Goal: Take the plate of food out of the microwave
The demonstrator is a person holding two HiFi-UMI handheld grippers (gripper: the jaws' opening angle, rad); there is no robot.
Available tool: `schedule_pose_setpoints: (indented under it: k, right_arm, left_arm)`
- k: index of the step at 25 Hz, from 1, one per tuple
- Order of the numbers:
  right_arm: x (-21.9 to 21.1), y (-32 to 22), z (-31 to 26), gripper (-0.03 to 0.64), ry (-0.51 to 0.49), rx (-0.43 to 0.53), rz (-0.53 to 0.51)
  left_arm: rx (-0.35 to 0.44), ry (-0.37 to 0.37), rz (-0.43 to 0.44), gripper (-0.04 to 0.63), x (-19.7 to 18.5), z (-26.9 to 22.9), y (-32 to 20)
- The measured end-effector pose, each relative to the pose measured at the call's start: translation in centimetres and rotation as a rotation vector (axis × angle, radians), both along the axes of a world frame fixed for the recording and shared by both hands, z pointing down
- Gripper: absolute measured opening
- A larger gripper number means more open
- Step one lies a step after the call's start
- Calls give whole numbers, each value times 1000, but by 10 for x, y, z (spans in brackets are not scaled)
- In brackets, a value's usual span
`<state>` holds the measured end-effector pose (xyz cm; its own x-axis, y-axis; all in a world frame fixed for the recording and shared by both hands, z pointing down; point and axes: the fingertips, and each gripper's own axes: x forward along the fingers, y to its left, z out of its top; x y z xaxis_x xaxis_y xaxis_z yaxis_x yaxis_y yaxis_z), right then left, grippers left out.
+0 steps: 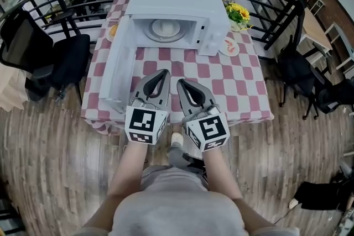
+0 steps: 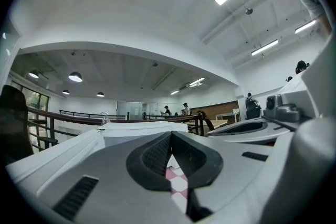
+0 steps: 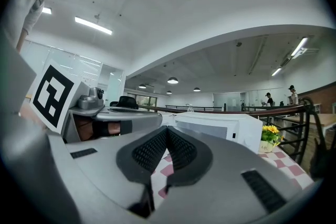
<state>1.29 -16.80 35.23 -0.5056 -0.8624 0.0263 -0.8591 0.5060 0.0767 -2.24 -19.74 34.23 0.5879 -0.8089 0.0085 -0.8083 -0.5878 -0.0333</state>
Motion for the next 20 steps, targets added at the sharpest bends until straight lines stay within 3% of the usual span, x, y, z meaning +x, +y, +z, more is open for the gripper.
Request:
schedule_pose_setpoints:
  k: [11,17,20]
  right_arm:
    - [31,-82,8,21,2,-22,-32]
    - [43,-121,13,21,6,-32,-72]
    - [46,-138,14,21,10,-35,-94]
  left_arm:
    - [-74,3,-65,19,21,16,-86]
    - [-127,18,-99,87,31,28,-125]
    - [-173,49,-117,177,33,35,-144]
